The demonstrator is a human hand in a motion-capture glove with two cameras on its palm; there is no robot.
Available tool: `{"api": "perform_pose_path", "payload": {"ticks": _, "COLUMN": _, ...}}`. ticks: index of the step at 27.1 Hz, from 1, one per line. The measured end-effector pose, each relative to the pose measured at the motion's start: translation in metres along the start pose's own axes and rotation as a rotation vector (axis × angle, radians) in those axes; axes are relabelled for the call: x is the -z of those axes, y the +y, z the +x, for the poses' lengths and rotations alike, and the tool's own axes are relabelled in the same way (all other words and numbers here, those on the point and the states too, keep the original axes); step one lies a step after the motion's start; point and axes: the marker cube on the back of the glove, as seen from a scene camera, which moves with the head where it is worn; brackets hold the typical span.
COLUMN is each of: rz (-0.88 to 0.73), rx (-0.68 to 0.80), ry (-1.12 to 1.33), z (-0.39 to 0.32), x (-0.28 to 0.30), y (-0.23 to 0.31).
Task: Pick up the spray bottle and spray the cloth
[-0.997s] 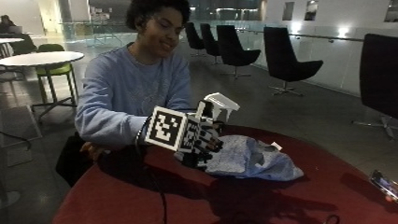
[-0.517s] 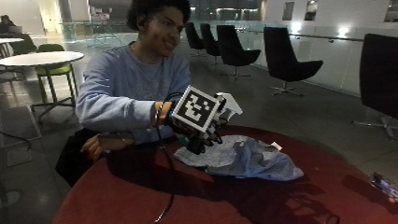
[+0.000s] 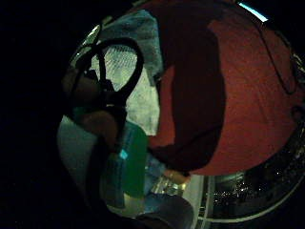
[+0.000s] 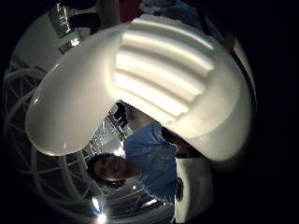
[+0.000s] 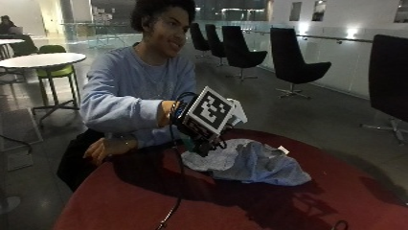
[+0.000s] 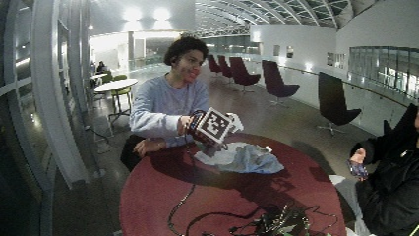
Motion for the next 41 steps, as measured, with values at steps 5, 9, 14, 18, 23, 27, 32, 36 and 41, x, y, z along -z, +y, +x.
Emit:
{"api": "perform_pose_path", "payload": {"ticks": 5, "rz": -0.012, "rx": -0.013, "ry": 0.001, "z": 0.002, "x": -0.003, "y": -0.001}}
{"api": "perform_pose_path", "payload": {"ticks": 9, "rz": -0.022, "rx": -0.021, "ry": -0.012, "z": 0.0, "x": -0.005, "y": -0.001}}
{"api": "perform_pose_path", "payload": {"ticks": 14, "rz": -0.023, "rx": -0.029, "ry": 0.011, "z": 0.001, "x": -0.005, "y": -0.001}}
{"api": "perform_pose_path", "payload": {"ticks": 18, "rz": -0.023, "rx": -0.036, "ry": 0.029, "z": 0.005, "x": -0.005, "y": -0.002}}
{"api": "perform_pose_path", "payload": {"ticks": 23, "rz": -0.041, "rx": -0.04, "ry": 0.028, "z": 0.004, "x": -0.008, "y": -0.001}}
{"api": "perform_pose_path", "payload": {"ticks": 27, "rz": -0.049, "rx": -0.042, "ry": 0.028, "z": 0.004, "x": -0.009, "y": -0.001}}
{"api": "perform_pose_path", "payload": {"ticks": 32, "rz": -0.059, "rx": -0.04, "ry": 0.023, "z": 0.004, "x": -0.011, "y": 0.0}}
{"api": "perform_pose_path", "payload": {"ticks": 36, "rz": -0.053, "rx": -0.044, "ry": 0.033, "z": 0.005, "x": -0.012, "y": -0.002}}
{"api": "perform_pose_path", "payload": {"ticks": 41, "rz": -0.051, "rx": -0.042, "ry": 0.038, "z": 0.002, "x": -0.013, "y": -0.003}}
